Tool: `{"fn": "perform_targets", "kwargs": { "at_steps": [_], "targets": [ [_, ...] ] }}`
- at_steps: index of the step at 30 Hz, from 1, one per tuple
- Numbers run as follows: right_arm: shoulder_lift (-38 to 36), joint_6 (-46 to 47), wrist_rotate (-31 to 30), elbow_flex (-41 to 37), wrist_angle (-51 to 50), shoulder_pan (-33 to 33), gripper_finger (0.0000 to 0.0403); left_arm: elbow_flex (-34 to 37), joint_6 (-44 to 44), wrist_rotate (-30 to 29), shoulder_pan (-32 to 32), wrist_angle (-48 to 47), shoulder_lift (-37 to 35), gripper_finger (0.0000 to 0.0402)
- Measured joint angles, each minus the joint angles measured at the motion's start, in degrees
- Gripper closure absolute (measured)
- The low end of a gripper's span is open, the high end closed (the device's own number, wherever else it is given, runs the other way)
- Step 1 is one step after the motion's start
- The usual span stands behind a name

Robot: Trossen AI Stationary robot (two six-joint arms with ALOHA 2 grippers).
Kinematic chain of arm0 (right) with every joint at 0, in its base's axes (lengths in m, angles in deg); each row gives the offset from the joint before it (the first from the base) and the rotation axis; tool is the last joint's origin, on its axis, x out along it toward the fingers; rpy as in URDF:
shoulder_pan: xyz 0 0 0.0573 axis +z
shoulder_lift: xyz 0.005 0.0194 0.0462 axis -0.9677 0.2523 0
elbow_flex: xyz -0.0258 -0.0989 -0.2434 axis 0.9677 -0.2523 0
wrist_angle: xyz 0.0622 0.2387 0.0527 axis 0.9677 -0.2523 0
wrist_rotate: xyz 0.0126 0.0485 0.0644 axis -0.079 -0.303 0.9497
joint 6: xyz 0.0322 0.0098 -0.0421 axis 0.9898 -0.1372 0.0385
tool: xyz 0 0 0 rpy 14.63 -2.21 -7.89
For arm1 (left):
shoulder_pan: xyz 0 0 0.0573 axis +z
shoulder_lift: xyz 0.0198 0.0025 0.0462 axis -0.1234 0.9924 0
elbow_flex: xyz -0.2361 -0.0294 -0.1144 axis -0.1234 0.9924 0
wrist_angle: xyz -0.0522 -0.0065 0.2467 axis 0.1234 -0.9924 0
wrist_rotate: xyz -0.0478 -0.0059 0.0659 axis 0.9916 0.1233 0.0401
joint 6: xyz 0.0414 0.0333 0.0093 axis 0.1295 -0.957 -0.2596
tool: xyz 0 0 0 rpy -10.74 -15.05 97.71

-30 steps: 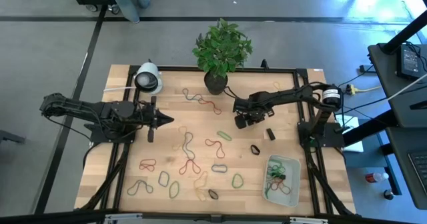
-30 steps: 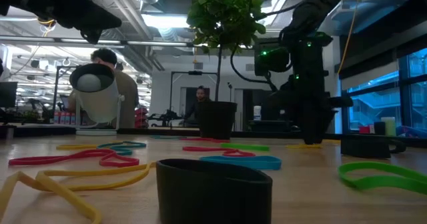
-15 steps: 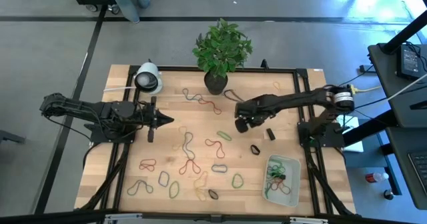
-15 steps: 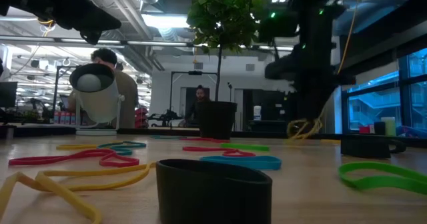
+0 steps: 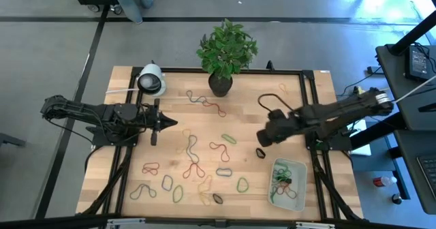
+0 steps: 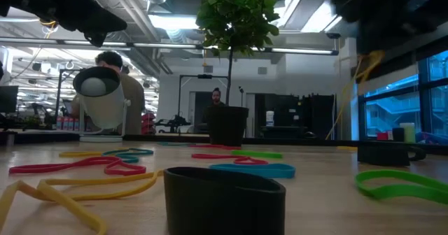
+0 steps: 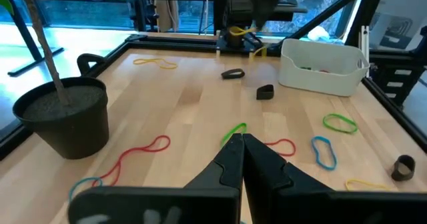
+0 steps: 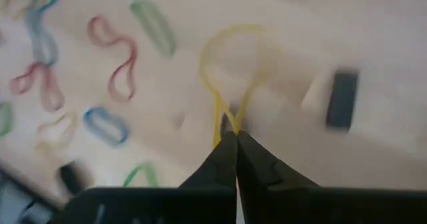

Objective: Pick and place rubber bands into bin
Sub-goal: Put the yellow rubber band into the gray bin

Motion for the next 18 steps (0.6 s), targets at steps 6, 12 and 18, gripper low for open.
{"fn": "perform_targets", "kwargs": {
  "at_steps": [6,12,18],
  "targets": [
    [-1.75,13.13,2.58,0.02,-0.95,12.26,0.0403,-0.02,-1.99,0.00,0.00,0.02,-0.02,0.0400],
    [-0.21,25.79,5.13,0.02,-1.50,23.00,0.0403,-0.02,-2.02,0.00,0.00,0.02,-0.02,0.0400],
    [2.55,34.98,4.99,-0.43,-2.68,29.47,0.0403,-0.02,-2.01,0.00,0.00,0.02,-0.01,0.0400]
  ]
}}
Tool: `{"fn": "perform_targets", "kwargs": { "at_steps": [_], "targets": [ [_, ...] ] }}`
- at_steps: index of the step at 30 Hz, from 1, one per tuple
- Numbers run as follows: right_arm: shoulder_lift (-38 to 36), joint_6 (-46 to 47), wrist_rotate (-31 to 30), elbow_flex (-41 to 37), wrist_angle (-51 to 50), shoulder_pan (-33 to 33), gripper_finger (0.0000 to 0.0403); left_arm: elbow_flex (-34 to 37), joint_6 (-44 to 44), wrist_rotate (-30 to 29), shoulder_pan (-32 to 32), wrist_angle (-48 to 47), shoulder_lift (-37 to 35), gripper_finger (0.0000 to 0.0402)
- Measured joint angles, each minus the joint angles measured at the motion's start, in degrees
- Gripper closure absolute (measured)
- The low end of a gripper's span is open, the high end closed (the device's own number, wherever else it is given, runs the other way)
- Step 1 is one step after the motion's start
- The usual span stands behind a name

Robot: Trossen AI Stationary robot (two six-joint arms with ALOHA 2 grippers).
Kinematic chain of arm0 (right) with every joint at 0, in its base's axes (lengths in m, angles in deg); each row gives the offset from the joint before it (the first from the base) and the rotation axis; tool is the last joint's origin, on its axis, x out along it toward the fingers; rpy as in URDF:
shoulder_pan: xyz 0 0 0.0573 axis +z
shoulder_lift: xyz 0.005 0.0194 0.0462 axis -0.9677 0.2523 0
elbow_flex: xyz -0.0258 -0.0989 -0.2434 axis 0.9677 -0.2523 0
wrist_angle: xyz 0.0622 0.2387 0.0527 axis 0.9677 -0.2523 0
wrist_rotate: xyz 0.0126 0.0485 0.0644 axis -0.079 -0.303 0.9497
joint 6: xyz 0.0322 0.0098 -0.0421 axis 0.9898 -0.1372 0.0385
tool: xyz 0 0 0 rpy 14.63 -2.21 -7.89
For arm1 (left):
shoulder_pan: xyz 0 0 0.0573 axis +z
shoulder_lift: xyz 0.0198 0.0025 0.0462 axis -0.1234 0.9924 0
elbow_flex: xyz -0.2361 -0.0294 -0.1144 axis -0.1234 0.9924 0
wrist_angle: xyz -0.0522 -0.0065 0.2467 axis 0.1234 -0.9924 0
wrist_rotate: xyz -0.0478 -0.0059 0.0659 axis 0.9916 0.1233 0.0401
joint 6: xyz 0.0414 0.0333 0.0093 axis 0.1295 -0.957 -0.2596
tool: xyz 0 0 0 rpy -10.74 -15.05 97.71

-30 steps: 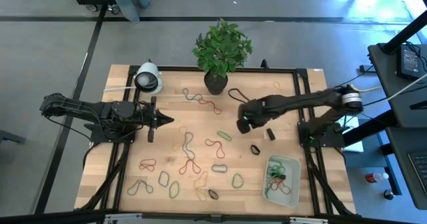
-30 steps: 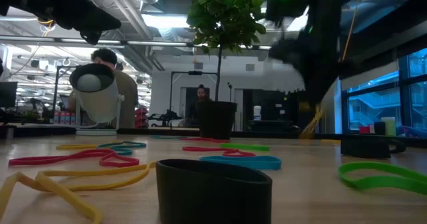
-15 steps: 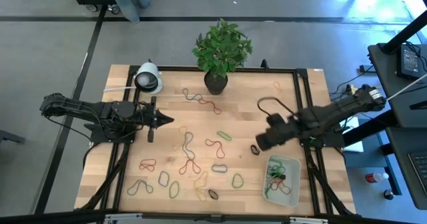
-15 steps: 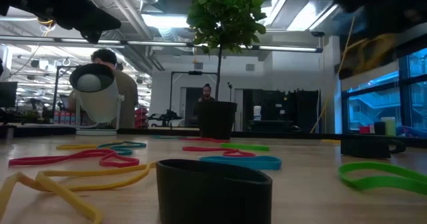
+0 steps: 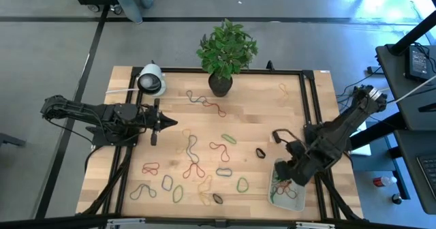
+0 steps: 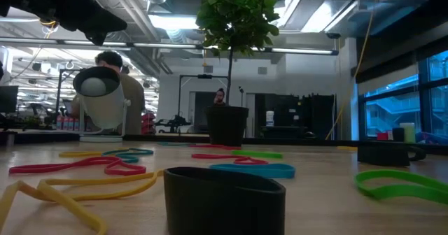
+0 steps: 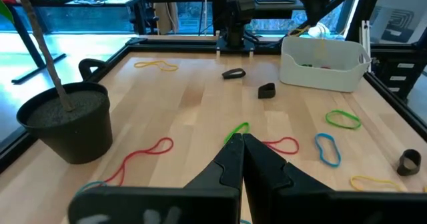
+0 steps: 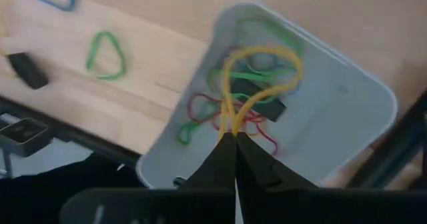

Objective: Pick and place rubber bands into bin
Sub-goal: Put the yellow rubber band into the gray bin, then put the black rubber band into the gray bin

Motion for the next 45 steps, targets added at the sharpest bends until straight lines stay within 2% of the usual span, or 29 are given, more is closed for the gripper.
{"fn": "perform_targets", "kwargs": {
  "at_steps": [4,9,13,30,37,45],
  "targets": [
    [2.16,4.28,0.10,-2.47,0.58,2.28,0.0403,0.00,-0.38,0.00,0.00,0.00,-0.01,0.0400],
    [2.46,4.48,2.41,-7.92,10.46,2.71,0.0403,0.00,-0.46,0.00,0.00,0.00,-0.01,0.0400],
    [2.46,5.79,2.43,-10.39,11.53,2.71,0.0398,0.00,-0.46,0.01,0.00,0.00,0.00,0.0400],
    [2.42,5.65,2.83,-10.56,11.39,2.69,0.0272,0.00,-0.46,0.02,-0.01,0.00,-0.01,0.0400],
    [2.38,0.32,2.47,-6.35,9.64,1.64,0.0272,0.00,-0.46,0.01,0.00,0.02,0.00,0.0400],
    [2.38,-15.73,-7.31,-2.96,9.35,-2.30,0.0273,0.00,-0.40,0.01,0.00,0.09,0.00,0.0400]
  ]
}}
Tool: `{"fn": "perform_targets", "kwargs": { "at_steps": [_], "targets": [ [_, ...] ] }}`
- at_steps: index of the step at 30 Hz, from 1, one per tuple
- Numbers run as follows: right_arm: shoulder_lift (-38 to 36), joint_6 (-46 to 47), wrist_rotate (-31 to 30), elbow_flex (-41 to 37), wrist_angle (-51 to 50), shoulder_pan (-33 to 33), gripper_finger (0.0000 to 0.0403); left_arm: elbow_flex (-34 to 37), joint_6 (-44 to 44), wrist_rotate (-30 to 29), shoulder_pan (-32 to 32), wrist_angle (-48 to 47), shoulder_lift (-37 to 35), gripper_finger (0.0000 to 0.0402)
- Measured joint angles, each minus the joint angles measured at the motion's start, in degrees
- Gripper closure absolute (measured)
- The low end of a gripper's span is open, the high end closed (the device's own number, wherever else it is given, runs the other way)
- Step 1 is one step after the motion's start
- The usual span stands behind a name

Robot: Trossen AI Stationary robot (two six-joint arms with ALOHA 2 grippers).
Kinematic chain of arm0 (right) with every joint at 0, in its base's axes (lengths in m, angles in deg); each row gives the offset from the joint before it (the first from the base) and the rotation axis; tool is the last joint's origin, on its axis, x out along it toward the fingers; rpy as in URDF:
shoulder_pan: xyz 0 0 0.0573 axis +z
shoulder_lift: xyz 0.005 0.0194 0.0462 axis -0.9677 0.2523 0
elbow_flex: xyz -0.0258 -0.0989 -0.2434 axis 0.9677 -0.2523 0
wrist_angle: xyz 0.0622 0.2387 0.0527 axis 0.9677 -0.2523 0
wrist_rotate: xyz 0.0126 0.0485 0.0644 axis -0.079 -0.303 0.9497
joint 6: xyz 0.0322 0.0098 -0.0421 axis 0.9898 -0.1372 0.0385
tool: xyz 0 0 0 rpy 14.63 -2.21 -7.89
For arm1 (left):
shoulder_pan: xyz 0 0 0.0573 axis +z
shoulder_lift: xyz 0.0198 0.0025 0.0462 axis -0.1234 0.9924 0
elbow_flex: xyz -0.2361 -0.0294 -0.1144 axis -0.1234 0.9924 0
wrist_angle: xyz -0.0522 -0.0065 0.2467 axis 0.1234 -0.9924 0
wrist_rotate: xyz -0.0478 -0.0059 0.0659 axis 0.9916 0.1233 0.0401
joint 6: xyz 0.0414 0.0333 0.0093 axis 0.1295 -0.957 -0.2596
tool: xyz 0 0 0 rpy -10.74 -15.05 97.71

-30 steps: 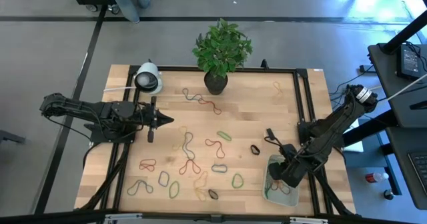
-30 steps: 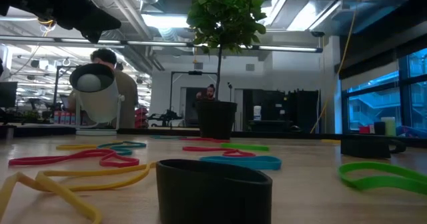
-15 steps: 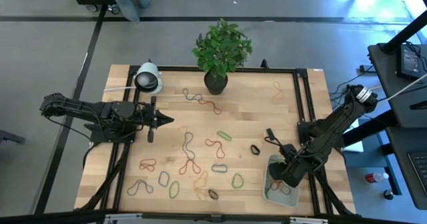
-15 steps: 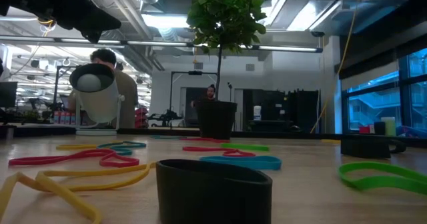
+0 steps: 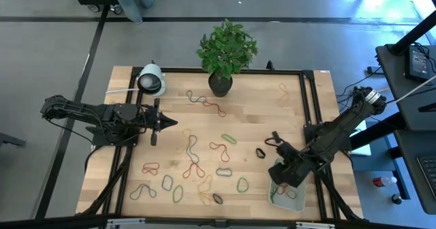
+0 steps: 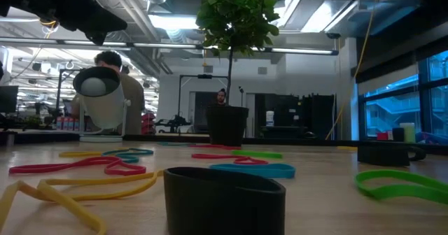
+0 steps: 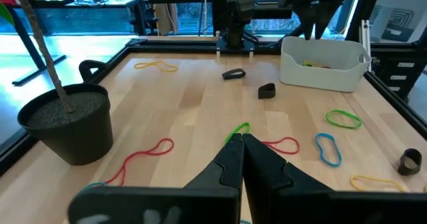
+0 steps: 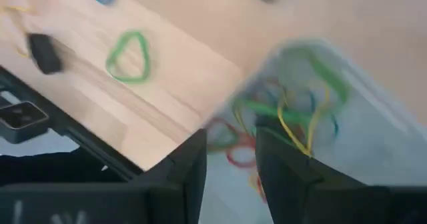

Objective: Pick and place rubber bands into bin
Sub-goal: Put the black rubber band into the gray bin

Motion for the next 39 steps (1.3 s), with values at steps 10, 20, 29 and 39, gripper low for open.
{"fn": "perform_targets", "kwargs": {
  "at_steps": [10,20,29,39],
  "targets": [
    [0.00,-22.68,-2.60,1.08,1.59,-11.50,0.0273,-0.04,1.52,0.00,-0.01,0.39,-0.01,0.0400],
    [3.61,-45.37,1.76,1.17,6.09,-27.51,0.0273,-0.04,1.62,0.01,0.00,0.39,0.00,0.0400],
    [15.84,-52.32,11.26,1.17,3.94,-34.20,0.0273,-0.04,1.63,0.00,-0.01,0.41,-0.01,0.0400],
    [23.16,-52.42,17.22,1.17,2.24,-34.47,0.0273,-0.04,1.57,-0.12,0.00,0.39,-0.01,0.0400]
  ]
}}
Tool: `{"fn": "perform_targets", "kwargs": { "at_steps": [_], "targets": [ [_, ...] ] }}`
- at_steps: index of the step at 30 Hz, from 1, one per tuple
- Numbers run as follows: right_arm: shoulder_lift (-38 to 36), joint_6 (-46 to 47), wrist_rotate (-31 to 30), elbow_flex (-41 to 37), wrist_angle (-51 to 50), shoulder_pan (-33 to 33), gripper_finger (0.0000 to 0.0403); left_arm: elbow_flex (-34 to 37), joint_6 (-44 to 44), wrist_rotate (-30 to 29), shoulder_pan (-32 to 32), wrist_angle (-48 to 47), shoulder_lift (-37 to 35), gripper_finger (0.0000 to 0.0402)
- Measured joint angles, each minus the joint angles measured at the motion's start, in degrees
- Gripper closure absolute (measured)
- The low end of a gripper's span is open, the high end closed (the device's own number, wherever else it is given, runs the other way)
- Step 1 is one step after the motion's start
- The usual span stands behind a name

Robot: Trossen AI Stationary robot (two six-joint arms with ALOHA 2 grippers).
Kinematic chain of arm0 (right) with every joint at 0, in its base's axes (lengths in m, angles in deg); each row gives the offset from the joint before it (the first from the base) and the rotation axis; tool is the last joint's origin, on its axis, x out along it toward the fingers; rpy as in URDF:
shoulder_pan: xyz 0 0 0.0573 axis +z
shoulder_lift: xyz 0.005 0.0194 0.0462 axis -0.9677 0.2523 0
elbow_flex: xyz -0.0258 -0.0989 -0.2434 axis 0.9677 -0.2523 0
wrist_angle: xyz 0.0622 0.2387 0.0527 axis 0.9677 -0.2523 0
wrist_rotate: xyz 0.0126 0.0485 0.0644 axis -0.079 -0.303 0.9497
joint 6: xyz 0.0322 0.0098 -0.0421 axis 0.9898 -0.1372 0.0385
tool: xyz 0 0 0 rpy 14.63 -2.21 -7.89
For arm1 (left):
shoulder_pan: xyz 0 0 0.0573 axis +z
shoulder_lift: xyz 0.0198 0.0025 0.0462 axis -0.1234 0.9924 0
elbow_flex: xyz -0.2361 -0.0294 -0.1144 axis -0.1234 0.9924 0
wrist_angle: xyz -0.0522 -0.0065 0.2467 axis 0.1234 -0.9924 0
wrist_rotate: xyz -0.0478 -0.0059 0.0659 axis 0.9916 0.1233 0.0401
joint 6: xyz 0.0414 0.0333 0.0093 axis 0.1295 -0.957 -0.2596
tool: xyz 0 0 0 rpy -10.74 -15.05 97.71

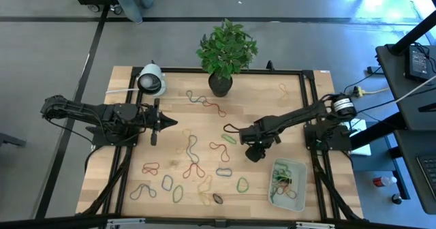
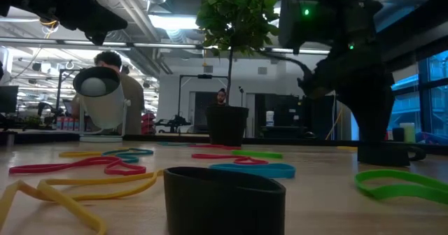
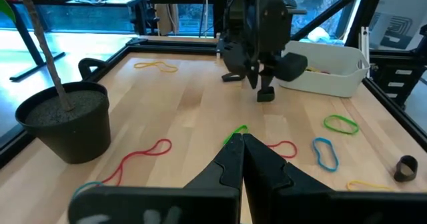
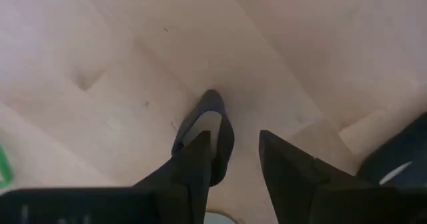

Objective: Pick and place rubber bands into bin
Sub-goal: Put the black rubber band into the gray bin

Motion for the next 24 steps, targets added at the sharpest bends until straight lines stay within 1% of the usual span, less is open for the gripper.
{"fn": "perform_targets", "kwargs": {
  "at_steps": [4,6,8,12,13,18,22,24],
  "targets": [
    [1.72,0.14,0.01,0.00,0.19,0.14,0.0276,0.00,-0.03,-0.08,0.00,0.00,0.00,0.0400],
    [2.55,0.16,0.10,-0.02,0.46,0.16,0.0287,0.00,-0.13,-0.09,-0.02,0.00,0.02,0.0400],
    [2.90,0.30,0.57,-0.04,1.10,0.16,0.0310,0.00,-0.15,-0.09,0.00,0.00,0.00,0.0400],
    [3.16,0.70,1.73,-0.04,1.81,0.16,0.0384,0.00,-0.15,-0.09,-0.02,0.00,0.00,0.0400],
    [3.11,1.33,1.92,-0.04,2.18,0.16,0.0391,0.00,-0.15,-0.09,0.00,0.00,0.01,0.0400],
    [-0.13,2.00,2.99,1.60,2.42,0.16,0.0394,0.00,-0.15,-0.19,0.00,0.00,0.02,0.0400],
    [-5.53,2.58,2.38,4.12,1.57,0.26,0.0397,0.00,-0.15,-1.01,-0.01,0.03,0.01,0.0400],
    [-8.83,4.02,1.49,5.46,-0.94,0.81,0.0398,0.00,-0.14,-0.98,-0.02,0.03,0.02,0.0400]
  ]
}}
